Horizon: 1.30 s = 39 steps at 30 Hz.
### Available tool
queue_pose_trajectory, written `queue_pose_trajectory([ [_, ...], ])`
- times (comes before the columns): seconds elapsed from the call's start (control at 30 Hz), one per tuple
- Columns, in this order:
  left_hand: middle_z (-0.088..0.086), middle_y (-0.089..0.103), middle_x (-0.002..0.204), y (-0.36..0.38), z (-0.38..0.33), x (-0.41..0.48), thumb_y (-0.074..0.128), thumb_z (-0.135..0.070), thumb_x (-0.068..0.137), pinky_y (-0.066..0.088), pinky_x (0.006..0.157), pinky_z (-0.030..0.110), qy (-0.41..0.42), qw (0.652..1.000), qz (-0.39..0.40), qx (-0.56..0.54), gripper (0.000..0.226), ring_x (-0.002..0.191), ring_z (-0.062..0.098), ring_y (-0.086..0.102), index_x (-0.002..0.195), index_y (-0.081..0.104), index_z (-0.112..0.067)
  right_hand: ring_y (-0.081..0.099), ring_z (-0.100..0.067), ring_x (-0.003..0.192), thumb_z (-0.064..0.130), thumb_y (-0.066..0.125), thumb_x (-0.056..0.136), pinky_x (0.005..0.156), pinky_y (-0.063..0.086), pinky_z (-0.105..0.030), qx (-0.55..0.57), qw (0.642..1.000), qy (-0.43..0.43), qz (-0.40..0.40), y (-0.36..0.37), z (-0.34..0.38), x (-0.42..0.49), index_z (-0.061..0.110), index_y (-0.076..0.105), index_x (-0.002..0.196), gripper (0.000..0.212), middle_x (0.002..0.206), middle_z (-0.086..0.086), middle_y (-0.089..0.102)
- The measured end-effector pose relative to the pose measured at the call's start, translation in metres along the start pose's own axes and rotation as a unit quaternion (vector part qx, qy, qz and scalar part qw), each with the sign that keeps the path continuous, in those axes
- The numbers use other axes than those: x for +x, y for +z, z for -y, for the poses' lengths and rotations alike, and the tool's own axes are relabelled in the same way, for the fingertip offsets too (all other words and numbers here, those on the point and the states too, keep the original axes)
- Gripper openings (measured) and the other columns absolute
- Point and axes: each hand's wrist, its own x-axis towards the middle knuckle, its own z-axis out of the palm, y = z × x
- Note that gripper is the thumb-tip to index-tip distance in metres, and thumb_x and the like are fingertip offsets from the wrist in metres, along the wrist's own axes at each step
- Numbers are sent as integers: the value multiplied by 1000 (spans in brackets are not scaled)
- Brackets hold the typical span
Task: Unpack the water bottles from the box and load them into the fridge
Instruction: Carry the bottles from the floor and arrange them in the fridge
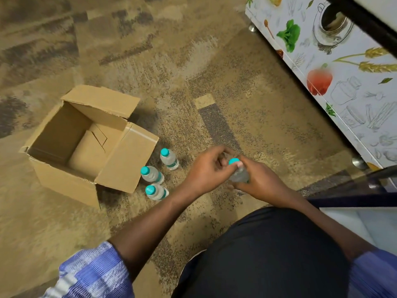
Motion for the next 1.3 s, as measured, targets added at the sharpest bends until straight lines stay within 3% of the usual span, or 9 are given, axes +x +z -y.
queue_pose_trajectory([
  [0.07,-3,60,103,-9,24,7,61,-54,89,54,80,32,-35,992,-33,119,43,90,9,56,119,58,-24,55,-2,76,41,81,77,56,33,-18,-30,1000,4,-7,0,-2,-6,25,49,118,55,96,15,58],
  [0.13,4,52,125,-25,62,15,57,-57,89,46,99,41,-107,943,-70,308,55,113,18,50,132,47,-24,53,-6,78,42,80,77,56,30,-17,-42,999,22,-11,0,-4,-12,24,47,126,61,98,14,55],
  [0.27,21,47,130,-45,114,14,55,-17,89,43,96,49,-233,844,-13,484,50,112,37,50,136,38,-13,53,-9,80,45,80,77,56,31,-20,-36,998,48,-10,-2,-8,-17,25,45,132,69,100,12,57],
  [0.37,21,52,121,-43,125,10,49,-5,89,47,87,45,-219,841,3,495,46,102,36,55,134,41,-11,55,-10,86,46,81,75,63,37,-25,-27,998,61,-21,-4,-8,-20,24,44,136,75,104,11,58],
  [0.6,9,60,99,-33,104,17,57,-11,89,53,68,36,-210,868,85,442,28,80,22,57,115,46,-13,57,-12,82,43,81,75,63,40,-28,7,993,100,-60,-23,-5,-40,27,48,126,63,97,11,60],
  [0.8,-5,62,87,-12,-13,35,69,-37,79,46,57,28,-77,938,112,319,31,75,14,59,102,53,-24,62,-9,94,43,81,76,76,52,-29,44,979,145,-137,-64,0,-90,30,48,123,59,104,15,60],
  [0.93,-9,61,73,-2,-120,43,65,-42,72,51,55,34,65,967,145,200,26,64,7,57,91,51,-31,57,-4,101,48,78,78,87,51,-24,36,963,171,-208,-100,11,-138,36,45,124,58,109,19,56],
  [1.2,-4,60,68,24,-313,32,72,-24,78,44,49,30,313,914,247,71,16,57,11,54,89,61,-27,61,5,100,59,77,73,85,53,-15,0,923,156,-352,-188,36,-269,43,44,119,58,110,27,63],
  [1.3,-1,63,71,43,-370,19,72,-27,79,50,53,40,384,880,271,71,13,60,18,58,88,62,-27,62,2,102,64,74,73,86,54,-20,-14,899,175,-402,-217,48,-324,42,44,126,65,117,25,64],
])
